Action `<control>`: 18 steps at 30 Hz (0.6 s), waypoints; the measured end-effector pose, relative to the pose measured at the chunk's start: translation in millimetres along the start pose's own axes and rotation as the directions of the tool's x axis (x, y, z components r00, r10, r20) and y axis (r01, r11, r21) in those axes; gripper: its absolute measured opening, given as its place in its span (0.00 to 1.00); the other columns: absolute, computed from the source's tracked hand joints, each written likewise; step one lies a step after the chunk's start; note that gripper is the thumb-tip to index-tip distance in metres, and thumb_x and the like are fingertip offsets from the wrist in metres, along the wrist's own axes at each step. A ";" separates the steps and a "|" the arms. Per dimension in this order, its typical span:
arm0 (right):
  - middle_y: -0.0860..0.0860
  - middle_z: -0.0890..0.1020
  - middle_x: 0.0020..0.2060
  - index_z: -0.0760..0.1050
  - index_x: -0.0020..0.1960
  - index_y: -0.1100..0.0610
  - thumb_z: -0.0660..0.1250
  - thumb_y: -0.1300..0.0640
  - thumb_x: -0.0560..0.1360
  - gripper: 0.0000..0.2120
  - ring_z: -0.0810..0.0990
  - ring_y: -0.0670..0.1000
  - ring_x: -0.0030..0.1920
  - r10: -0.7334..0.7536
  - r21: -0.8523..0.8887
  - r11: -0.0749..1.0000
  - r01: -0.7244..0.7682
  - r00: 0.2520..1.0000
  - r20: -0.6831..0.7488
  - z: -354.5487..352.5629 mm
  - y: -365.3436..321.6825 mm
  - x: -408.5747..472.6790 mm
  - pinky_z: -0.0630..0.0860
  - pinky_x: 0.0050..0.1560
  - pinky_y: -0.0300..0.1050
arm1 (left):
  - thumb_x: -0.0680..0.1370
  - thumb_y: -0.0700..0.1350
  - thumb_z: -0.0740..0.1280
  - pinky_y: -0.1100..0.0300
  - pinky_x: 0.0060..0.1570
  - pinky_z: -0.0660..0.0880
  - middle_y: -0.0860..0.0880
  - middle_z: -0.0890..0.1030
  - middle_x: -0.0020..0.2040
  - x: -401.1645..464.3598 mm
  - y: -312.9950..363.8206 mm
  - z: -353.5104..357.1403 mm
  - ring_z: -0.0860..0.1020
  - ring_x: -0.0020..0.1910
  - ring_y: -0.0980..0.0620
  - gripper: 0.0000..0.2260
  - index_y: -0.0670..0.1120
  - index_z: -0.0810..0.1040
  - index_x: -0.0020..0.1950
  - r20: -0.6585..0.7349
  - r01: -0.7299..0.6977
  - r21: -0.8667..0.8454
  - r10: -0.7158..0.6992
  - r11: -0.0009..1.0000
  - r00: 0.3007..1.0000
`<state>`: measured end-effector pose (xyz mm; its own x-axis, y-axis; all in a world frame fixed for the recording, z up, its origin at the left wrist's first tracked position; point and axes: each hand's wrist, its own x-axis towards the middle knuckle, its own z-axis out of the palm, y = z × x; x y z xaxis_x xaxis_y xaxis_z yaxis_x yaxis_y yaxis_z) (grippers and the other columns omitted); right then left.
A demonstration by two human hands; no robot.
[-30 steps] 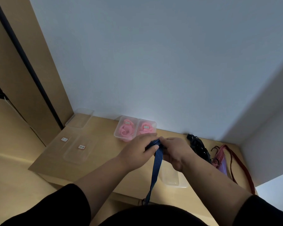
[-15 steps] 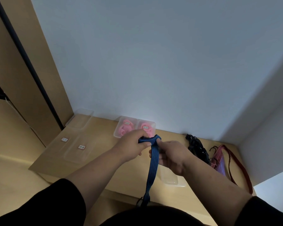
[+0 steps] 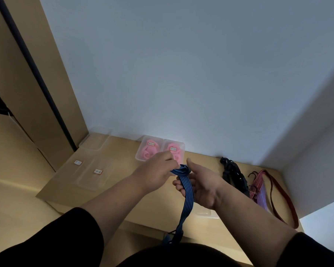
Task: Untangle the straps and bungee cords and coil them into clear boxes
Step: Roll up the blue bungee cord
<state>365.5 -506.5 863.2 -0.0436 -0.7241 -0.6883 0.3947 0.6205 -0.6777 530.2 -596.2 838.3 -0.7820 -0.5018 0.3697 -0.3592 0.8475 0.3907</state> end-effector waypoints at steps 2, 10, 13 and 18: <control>0.59 0.85 0.39 0.82 0.51 0.65 0.62 0.41 0.82 0.26 0.84 0.53 0.32 0.002 0.009 1.000 -0.002 1.000 -0.015 0.8 2.4 2.2 0.80 0.33 0.43 | 0.77 0.36 0.71 0.51 0.45 0.77 0.41 0.79 0.49 -1.5 3.1 2.9 0.77 0.48 0.44 0.07 0.38 0.83 0.54 -0.042 -0.083 0.027 0.084 0.996 0.996; 0.58 0.84 0.36 0.82 0.52 0.64 0.65 0.49 0.82 0.18 0.82 0.53 0.31 -0.182 0.025 0.982 0.186 0.976 -0.117 -0.3 0.1 7.1 0.82 0.35 0.44 | 0.80 0.50 0.69 0.53 0.45 0.81 0.46 0.80 0.56 -8.0 3.4 10.9 0.81 0.42 0.53 0.16 0.48 0.74 0.67 0.127 0.460 -0.622 -0.498 0.634 0.858; 0.58 0.85 0.36 0.82 0.52 0.64 0.66 0.50 0.81 0.17 0.83 0.53 0.33 -0.261 -0.065 0.965 0.255 0.957 -0.129 -1.4 -3.1 8.7 0.83 0.36 0.46 | 0.81 0.59 0.63 0.55 0.26 0.76 0.40 0.84 0.46 -7.3 8.2 9.4 0.78 0.29 0.48 0.18 0.45 0.76 0.58 0.443 0.649 -0.740 -0.599 0.174 0.666; 0.57 0.85 0.38 0.83 0.52 0.64 0.67 0.52 0.82 0.15 0.82 0.52 0.35 -0.295 -0.208 0.937 0.279 0.954 -0.047 0.0 3.9 11.0 0.82 0.40 0.47 | 0.81 0.49 0.68 0.59 0.27 0.76 0.43 0.84 0.39 -5.2 9.1 9.7 0.81 0.30 0.48 0.11 0.41 0.81 0.55 0.484 0.632 -0.767 -0.546 0.113 0.684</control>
<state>366.6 -512.0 852.9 -0.2011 -0.8599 -0.4692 0.1667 0.4420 -0.8814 526.0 -584.3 831.8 -0.5854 -0.7224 -0.3681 -0.1444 -0.3538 0.9241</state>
